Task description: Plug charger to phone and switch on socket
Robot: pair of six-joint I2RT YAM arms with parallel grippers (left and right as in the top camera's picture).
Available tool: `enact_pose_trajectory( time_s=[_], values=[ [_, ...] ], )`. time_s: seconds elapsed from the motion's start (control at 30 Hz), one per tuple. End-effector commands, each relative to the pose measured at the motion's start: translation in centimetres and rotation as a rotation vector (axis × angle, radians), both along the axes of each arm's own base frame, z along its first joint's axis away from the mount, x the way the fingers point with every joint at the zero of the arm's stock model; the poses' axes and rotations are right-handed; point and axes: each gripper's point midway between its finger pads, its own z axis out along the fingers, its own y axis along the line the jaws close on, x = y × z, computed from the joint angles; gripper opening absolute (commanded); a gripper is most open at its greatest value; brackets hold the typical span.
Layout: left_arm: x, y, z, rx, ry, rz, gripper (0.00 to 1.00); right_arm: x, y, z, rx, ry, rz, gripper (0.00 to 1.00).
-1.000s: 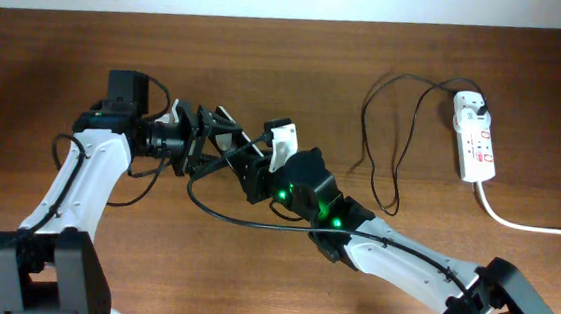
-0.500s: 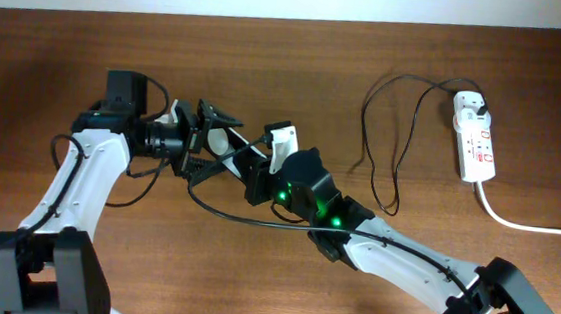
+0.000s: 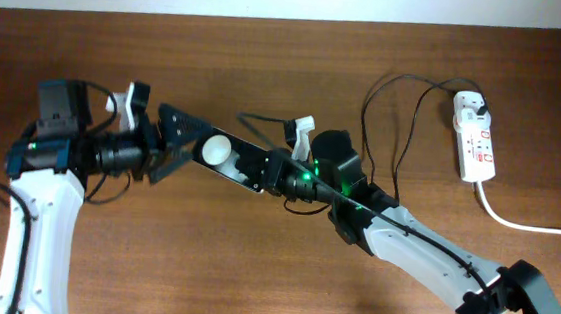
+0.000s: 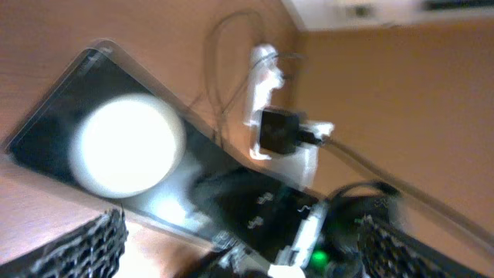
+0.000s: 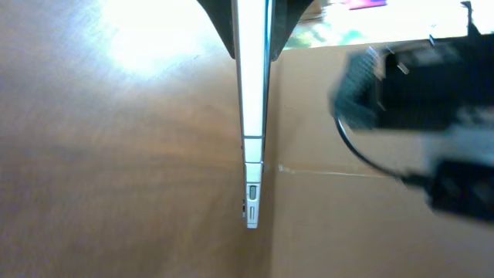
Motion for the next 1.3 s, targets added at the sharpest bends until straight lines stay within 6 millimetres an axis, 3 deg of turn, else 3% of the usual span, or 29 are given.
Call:
enact_pose_trajectory(
  time_s=[0.0,0.27,0.5,0.63,0.73,0.8,0.93,1.0,1.07,1.13,1.2,1.27],
  values=[
    [-1.3,2.7,-2.9,0.243,0.077,0.081,0.99,-1.0,0.2,2.2,0.109,0.162,0.004,0.04],
    [-2.3,2.5,-3.4,0.153,0.307,0.212,0.99,0.1,-0.2,1.9,0.193,0.433,-0.156,0.04],
    [-2.5,-0.5,-4.4,0.151,0.496,0.316,1.0,-0.4,0.0,2.0,0.209,0.489,-0.14,0.04],
    [-1.7,-2.3,-3.7,0.121,0.461,0.294,0.98,-1.3,0.3,2.2,0.223,0.55,-0.098,0.04],
    [-1.0,-2.8,-4.0,0.095,0.463,0.27,0.94,-1.0,0.1,2.2,0.22,0.535,-0.103,0.04],
    [-0.3,-3.4,-4.1,0.064,0.408,0.176,0.95,0.3,-1.2,2.2,0.179,0.368,-0.086,0.04],
    [0.6,-1.5,-2.9,-0.04,0.225,0.033,0.99,1.6,-4.3,2.8,0.177,0.255,-0.015,0.04],
    [0.5,0.6,-2.1,-0.078,0.156,0.033,0.99,1.9,-5.7,2.7,0.172,0.21,0.006,0.04],
    [-0.3,3.1,-2.8,-0.064,0.141,0.065,0.99,1.9,-6.8,1.5,0.153,0.199,-0.009,0.04],
    [-0.9,3.9,-3.9,-0.069,0.163,0.087,0.99,1.4,-7.3,0.3,0.139,0.214,-0.021,0.04],
    [-1.4,3.8,-5.4,-0.142,0.155,0.09,0.99,1.0,-7.7,-0.7,0.132,0.214,-0.048,0.04],
    [-1.4,3.2,-6.9,-0.24,0.158,0.1,0.99,1.2,-7.8,-0.3,0.178,0.212,-0.08,0.04]
  ],
)
